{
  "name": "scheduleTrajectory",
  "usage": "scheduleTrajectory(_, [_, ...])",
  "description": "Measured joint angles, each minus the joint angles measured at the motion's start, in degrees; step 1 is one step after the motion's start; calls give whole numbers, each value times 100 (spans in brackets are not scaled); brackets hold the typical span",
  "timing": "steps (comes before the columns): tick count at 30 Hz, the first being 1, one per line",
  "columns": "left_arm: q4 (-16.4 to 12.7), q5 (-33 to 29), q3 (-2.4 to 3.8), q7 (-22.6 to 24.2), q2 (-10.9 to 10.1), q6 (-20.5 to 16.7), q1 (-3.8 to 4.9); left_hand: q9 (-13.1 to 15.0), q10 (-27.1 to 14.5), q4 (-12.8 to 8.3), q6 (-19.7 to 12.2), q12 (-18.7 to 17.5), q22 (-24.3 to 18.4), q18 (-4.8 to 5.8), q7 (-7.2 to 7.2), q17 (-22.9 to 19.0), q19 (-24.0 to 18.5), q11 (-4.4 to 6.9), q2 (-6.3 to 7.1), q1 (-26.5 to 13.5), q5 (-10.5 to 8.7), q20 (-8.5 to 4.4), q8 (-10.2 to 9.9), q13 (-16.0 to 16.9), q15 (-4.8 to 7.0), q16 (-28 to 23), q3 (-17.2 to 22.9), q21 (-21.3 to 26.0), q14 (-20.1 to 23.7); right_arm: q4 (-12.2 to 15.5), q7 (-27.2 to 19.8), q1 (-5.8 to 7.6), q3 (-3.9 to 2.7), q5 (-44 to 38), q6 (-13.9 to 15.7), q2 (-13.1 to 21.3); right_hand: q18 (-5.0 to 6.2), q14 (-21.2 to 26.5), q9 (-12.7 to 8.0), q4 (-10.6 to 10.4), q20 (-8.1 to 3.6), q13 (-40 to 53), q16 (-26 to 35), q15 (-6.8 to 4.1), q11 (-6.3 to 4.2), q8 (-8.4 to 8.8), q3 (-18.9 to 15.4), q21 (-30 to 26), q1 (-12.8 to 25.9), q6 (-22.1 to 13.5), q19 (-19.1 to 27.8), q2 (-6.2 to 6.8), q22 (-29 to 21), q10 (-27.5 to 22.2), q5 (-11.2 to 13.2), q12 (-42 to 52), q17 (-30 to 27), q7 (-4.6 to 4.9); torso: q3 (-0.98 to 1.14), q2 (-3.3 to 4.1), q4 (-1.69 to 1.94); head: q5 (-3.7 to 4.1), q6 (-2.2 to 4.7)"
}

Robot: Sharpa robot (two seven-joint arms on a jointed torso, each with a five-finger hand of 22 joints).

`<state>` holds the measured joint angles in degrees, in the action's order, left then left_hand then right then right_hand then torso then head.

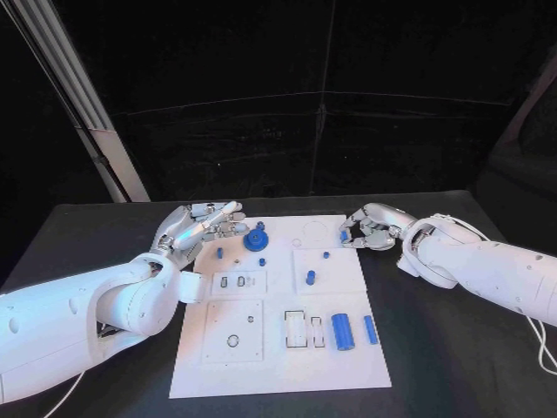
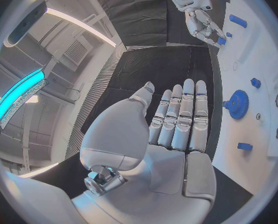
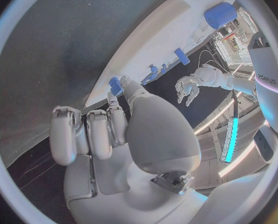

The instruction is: Assemble the parts on the task board

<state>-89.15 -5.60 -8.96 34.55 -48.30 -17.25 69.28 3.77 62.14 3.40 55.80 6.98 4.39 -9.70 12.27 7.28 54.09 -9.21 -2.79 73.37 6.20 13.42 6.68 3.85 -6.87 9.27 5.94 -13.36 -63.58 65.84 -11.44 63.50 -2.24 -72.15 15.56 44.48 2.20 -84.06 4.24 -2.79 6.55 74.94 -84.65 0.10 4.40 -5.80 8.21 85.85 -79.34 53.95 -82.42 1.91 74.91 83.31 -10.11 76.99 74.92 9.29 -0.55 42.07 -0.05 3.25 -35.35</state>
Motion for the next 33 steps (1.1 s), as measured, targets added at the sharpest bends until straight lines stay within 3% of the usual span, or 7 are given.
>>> scheduleTrajectory(13, [-1, 0, 0, -3, -4, 4, 0, 0, 0, -17, 0, -28, -9, 0, 0, 5, 0, 0, 0, 0, 0, 0, 0, 0, 0, 0, 16, 0, 0, -61, 13, -2, 0, -22, -42, -47, 0, 2, 15, 63, -43, 17, 0, -42, -73, -119, 63, 0, 33, 369, -5, -165, 0, 31, 32, 40, 0, -105, 4, -2, -1, 13, -16])
scheduleTrajectory(20, [-2, 0, 0, -5, -5, 6, 0, 0, 0, -17, 0, -32, -9, 0, 0, 4, 0, 0, 0, 0, 0, 0, 0, 0, 0, 0, 17, 0, 0, -89, 33, 0, -4, -30, -43, -71, 0, 21, 16, 90, -94, 10, 0, -104, -135, -171, 174, 0, 33, 531, -51, -228, 0, 52, 264, 44, 0, -176, 4, -2, -1, 10, -29])
scheduleTrajectory(26, [-3, 0, 0, -7, -9, 8, 0, 0, 0, -17, 0, -32, -9, 0, 0, 4, 0, 0, 0, 0, 0, 0, 0, 0, 0, 0, 16, 0, 0, -92, 77, 4, -6, -50, -25, -90, -1, 1, 15, 97, -115, 6, 0, -125, -167, -174, 213, 0, 47, 599, -30, -258, 0, 44, 292, 44, -1, -195, 7, -2, -1, 23, -41])
scheduleTrajectory(33, [-5, 0, -1, -10, -24, 10, 0, 0, 0, -17, 0, -32, -8, 0, 0, 4, 0, 0, 0, 0, 0, 0, 0, 0, 0, 0, 16, 0, 0, 182, 160, -3, -2, -63, 103, 1, -1, 14, 12, 120, -140, 3, 0, -152, -196, -201, 296, 0, 62, 618, -55, -318, 0, 73, 222, 68, -1, -211, 7, -7, -5, 21, -42])
